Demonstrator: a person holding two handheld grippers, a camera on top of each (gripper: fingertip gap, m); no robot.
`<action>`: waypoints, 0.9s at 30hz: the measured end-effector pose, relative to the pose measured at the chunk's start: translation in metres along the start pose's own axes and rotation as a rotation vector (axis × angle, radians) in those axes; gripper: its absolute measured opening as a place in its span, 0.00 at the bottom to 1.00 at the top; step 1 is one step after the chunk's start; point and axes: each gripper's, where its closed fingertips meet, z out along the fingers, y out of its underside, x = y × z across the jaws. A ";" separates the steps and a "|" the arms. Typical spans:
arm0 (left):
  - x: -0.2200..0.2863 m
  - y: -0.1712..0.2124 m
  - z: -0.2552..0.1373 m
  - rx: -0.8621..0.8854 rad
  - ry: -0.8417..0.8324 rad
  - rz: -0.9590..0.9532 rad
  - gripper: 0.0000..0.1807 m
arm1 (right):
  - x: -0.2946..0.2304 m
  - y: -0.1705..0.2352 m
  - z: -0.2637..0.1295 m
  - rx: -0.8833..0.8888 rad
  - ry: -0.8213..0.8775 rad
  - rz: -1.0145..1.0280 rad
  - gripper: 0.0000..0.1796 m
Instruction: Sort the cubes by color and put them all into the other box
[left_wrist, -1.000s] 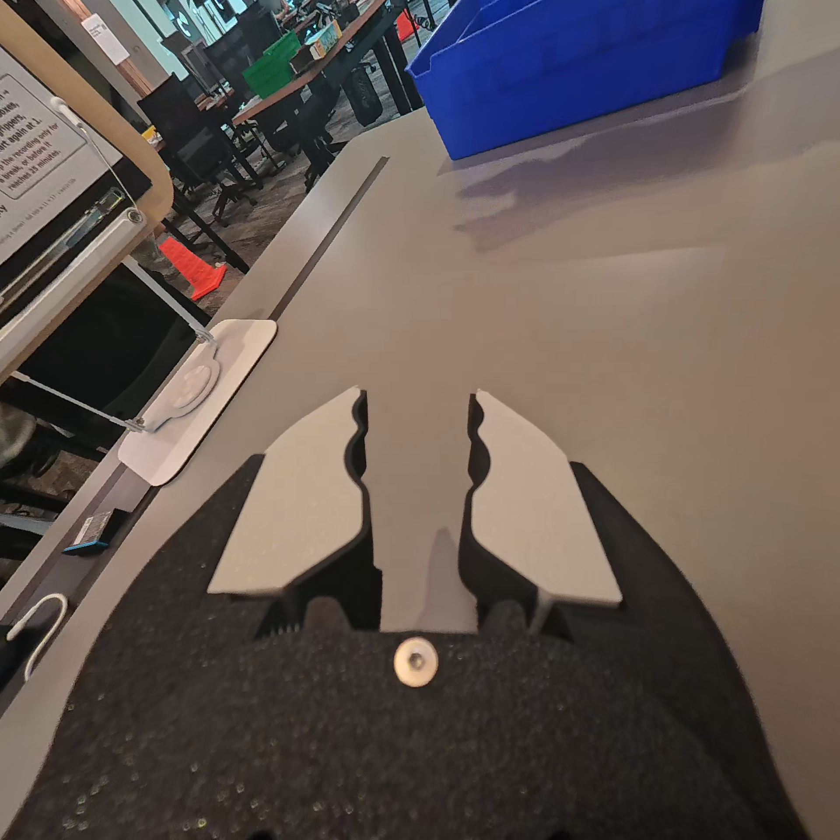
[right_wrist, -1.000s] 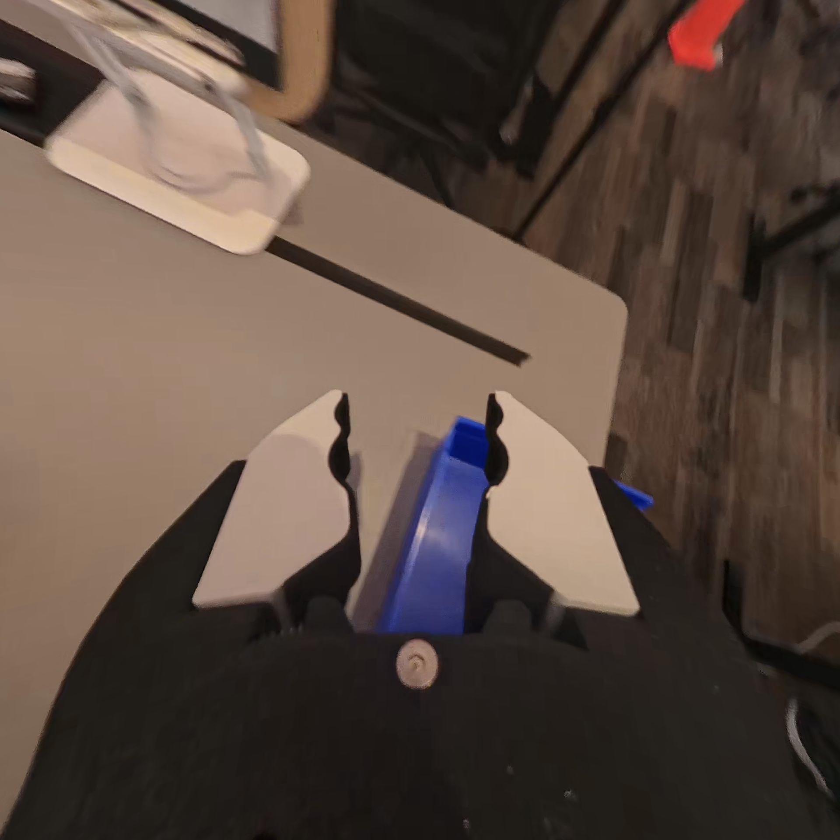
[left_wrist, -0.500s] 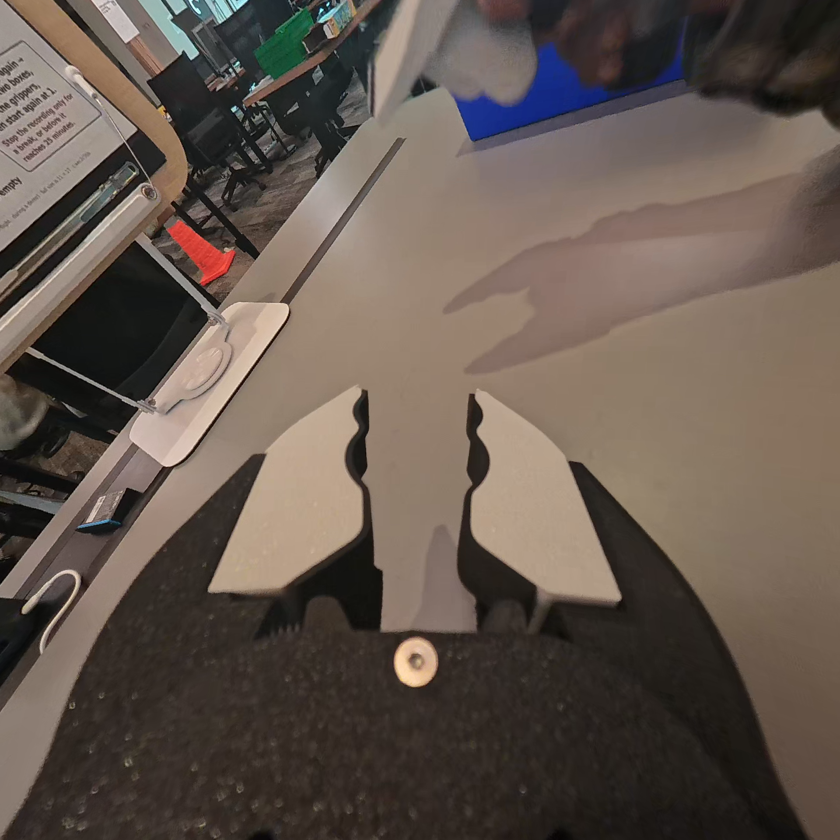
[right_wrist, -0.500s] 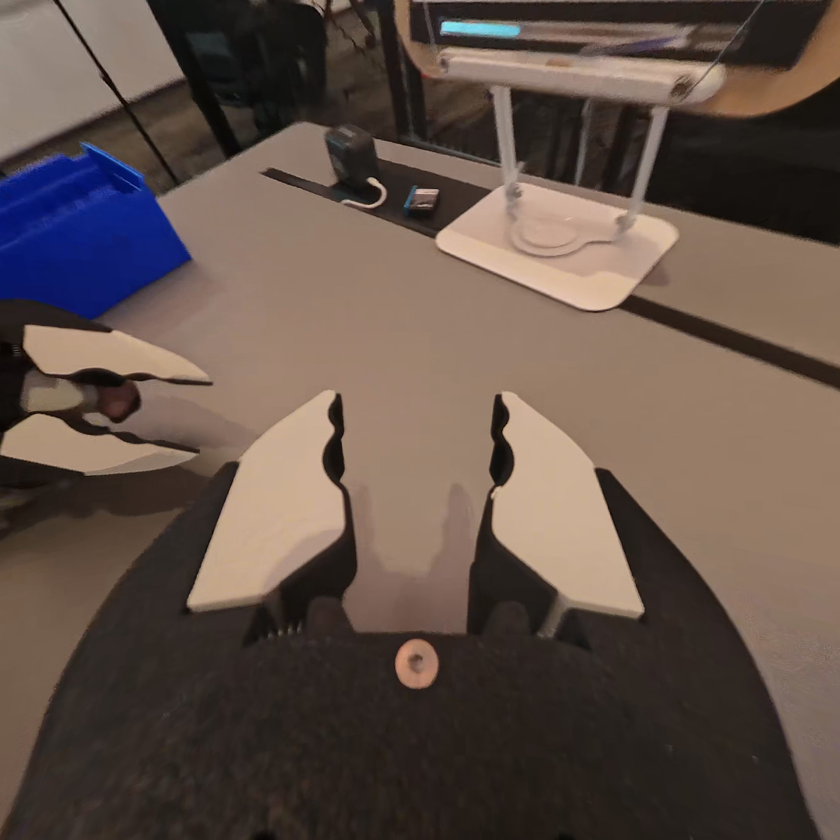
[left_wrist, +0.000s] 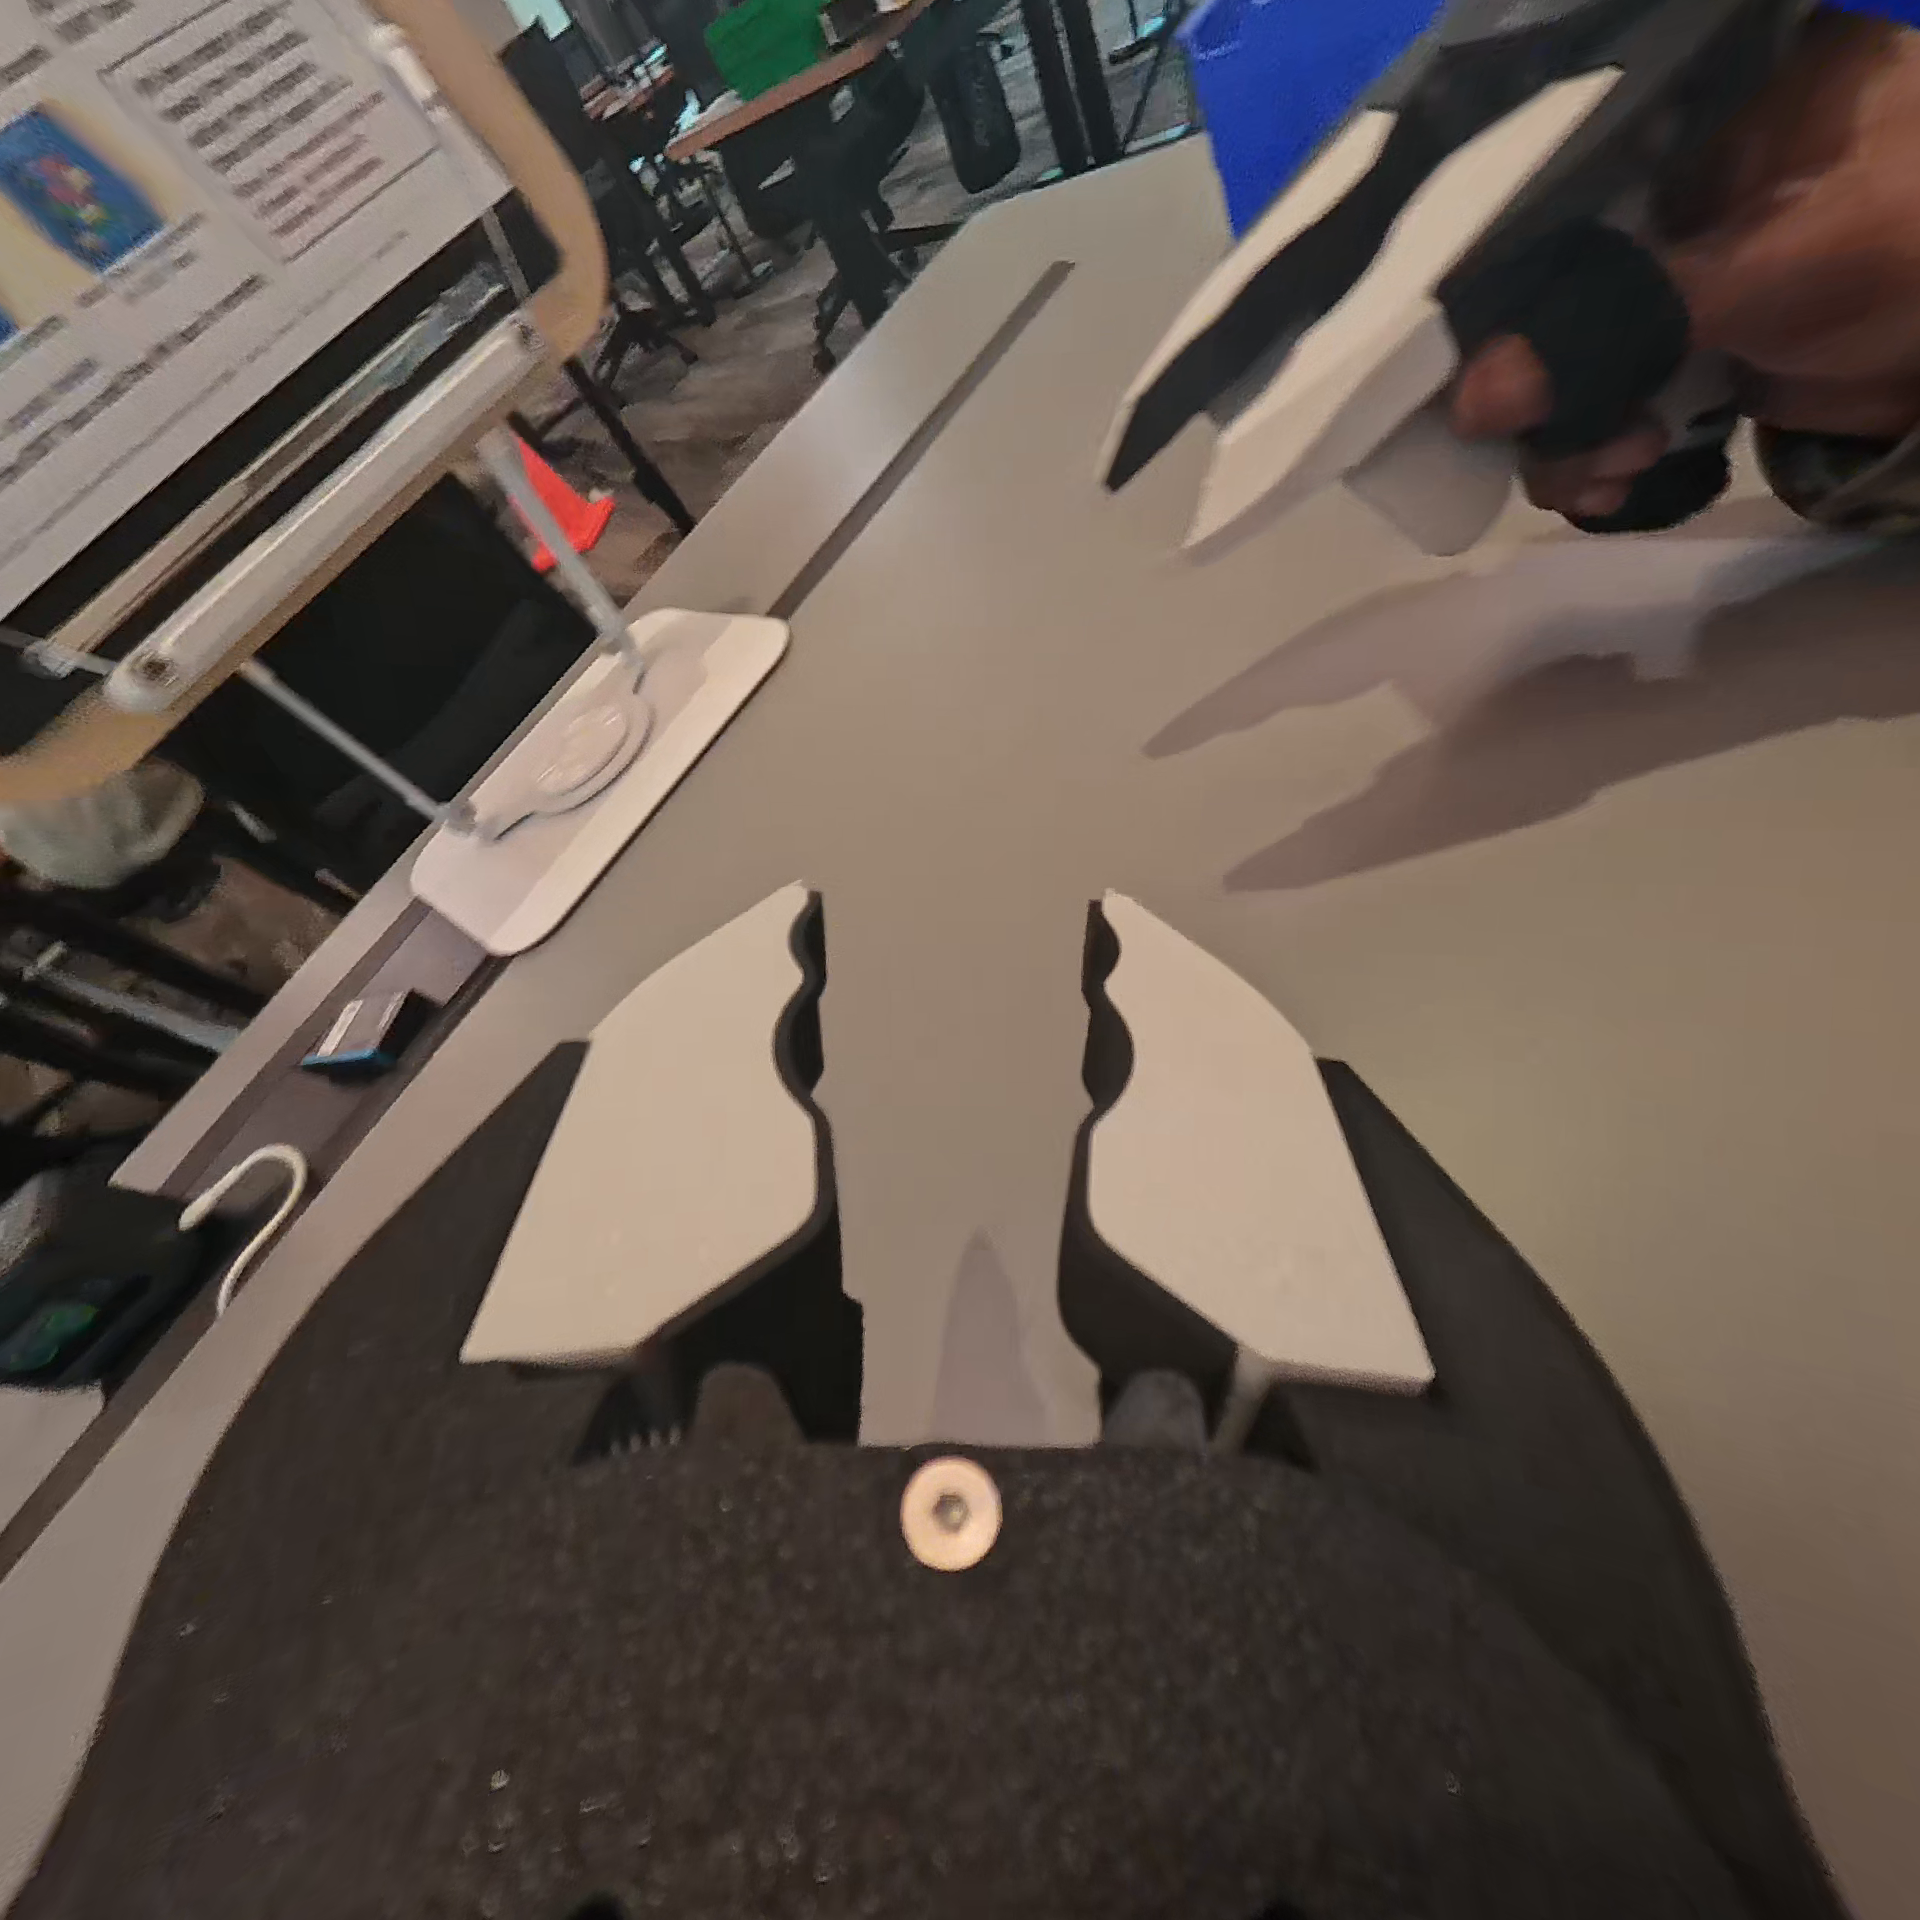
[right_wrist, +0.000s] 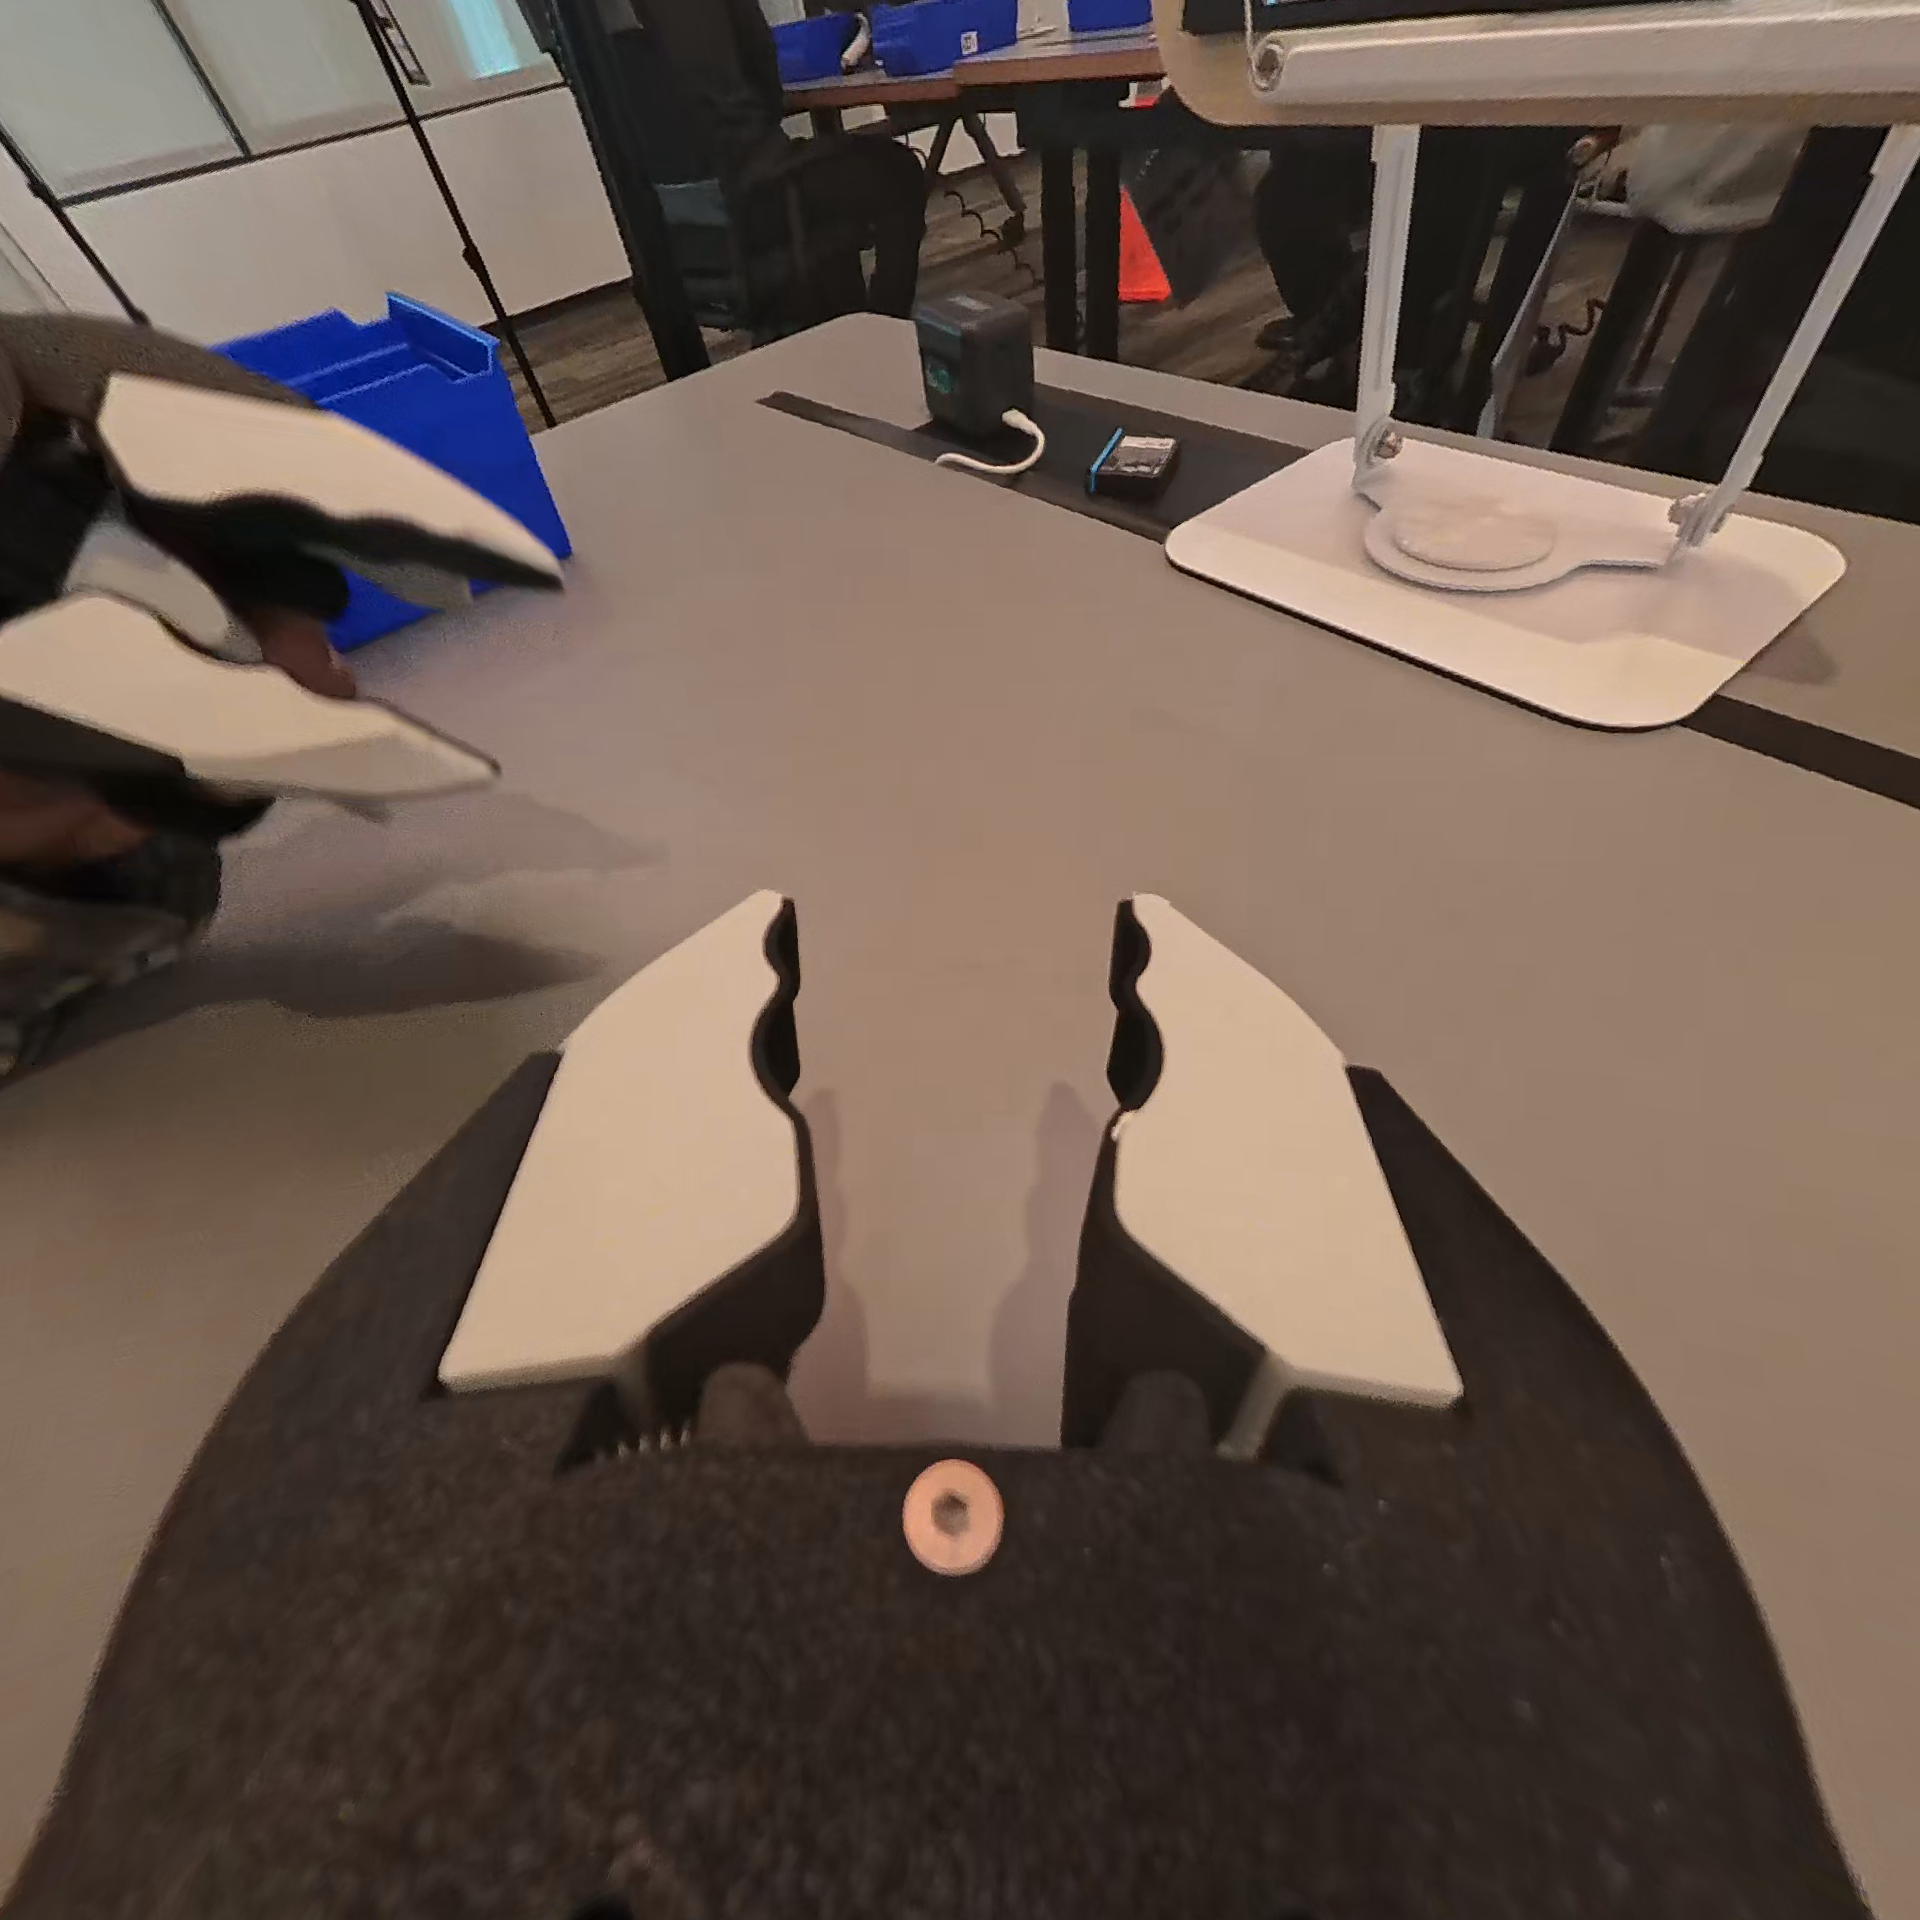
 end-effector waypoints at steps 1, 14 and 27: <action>-0.010 0.001 -0.007 -0.001 -0.011 -0.028 0.27 | -0.001 0.000 0.000 -0.001 -0.003 -0.001 0.32; -0.178 0.077 -0.210 -0.322 -0.079 -0.142 0.30 | -0.020 0.005 0.005 -0.029 -0.071 0.010 0.31; -0.152 0.238 -0.264 -0.697 0.339 -0.156 0.31 | -0.042 -0.003 0.021 -0.006 -0.058 0.024 0.31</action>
